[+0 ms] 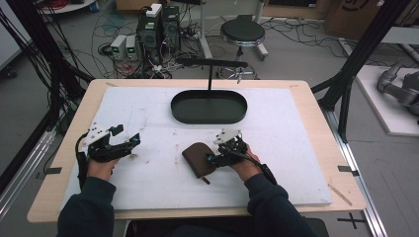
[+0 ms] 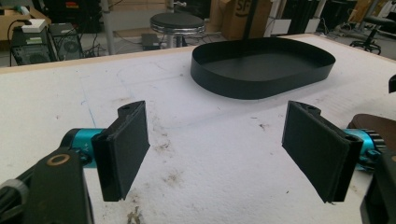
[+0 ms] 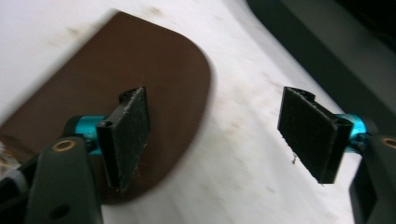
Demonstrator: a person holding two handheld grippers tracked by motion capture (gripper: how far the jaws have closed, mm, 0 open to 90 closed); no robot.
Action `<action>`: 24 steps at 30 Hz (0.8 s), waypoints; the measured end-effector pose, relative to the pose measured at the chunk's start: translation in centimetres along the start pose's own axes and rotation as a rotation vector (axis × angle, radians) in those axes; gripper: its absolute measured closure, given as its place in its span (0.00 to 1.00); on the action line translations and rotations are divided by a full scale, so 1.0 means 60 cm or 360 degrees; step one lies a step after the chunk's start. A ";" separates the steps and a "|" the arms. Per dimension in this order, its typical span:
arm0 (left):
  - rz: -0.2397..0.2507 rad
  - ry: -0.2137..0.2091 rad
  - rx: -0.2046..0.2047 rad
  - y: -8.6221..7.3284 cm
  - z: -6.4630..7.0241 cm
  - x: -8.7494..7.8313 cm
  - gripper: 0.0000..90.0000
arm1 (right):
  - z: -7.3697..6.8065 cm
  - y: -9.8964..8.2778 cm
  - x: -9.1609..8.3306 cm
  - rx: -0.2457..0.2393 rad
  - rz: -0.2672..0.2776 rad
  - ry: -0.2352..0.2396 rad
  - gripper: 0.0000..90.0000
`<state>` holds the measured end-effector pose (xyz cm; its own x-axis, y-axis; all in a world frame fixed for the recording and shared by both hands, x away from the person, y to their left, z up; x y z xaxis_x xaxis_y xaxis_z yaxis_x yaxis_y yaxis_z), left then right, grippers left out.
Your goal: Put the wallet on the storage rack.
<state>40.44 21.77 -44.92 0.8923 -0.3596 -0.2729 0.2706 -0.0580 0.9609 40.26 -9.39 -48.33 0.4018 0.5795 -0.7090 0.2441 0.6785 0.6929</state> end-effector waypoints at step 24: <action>0.0000 0.0006 -0.0007 0.000 -0.003 0.000 0.25 | -0.103 0.039 0.051 -0.0020 0.0085 -0.0013 0.31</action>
<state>40.49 21.94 -44.90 0.8937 -0.3558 -0.2731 0.2723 -0.0536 0.9607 36.61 -3.25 -49.67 0.4215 0.6114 -0.6697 0.2107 0.6523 0.7281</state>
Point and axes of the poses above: each handheld gripper's, and its own axes: x roughly forward along the jaws, y roughly out of its top, z roughly to its right, the point moved 9 cm from there along x, roughly forward along the jaws, and after that the axes turned 9 degrees about y, right-handed, at the moved point
